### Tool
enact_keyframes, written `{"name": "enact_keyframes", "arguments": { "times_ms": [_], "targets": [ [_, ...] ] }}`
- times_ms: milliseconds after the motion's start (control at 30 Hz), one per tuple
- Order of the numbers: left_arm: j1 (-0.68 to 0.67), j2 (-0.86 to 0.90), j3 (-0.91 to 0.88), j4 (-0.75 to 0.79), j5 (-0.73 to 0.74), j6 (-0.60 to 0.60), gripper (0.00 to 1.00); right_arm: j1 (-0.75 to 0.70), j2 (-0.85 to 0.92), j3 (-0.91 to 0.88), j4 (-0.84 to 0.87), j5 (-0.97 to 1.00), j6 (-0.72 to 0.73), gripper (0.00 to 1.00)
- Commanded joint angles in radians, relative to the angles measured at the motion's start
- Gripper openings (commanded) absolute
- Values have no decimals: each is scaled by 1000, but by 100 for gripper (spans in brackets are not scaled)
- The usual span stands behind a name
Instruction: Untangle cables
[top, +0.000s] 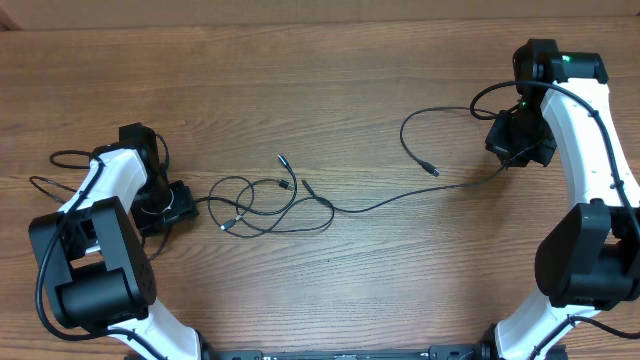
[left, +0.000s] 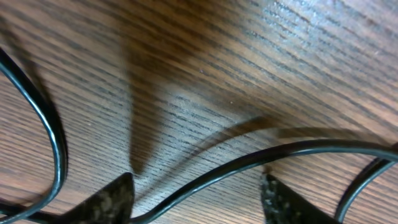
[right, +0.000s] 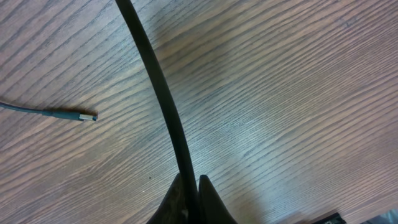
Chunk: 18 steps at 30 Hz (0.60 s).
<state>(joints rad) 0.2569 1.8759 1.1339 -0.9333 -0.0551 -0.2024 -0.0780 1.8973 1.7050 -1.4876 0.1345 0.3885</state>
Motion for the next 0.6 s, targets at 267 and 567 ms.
{"name": "enact_keyframes", "arguments": {
  "times_ms": [267, 567],
  "targets": [
    [-1, 9, -1, -11, -46, 11, 4, -3, -4, 2, 0, 0, 3, 4],
    [21, 8, 277, -213, -44, 3, 4, -3, -4, 2, -4, 0, 0, 4]
  ]
}}
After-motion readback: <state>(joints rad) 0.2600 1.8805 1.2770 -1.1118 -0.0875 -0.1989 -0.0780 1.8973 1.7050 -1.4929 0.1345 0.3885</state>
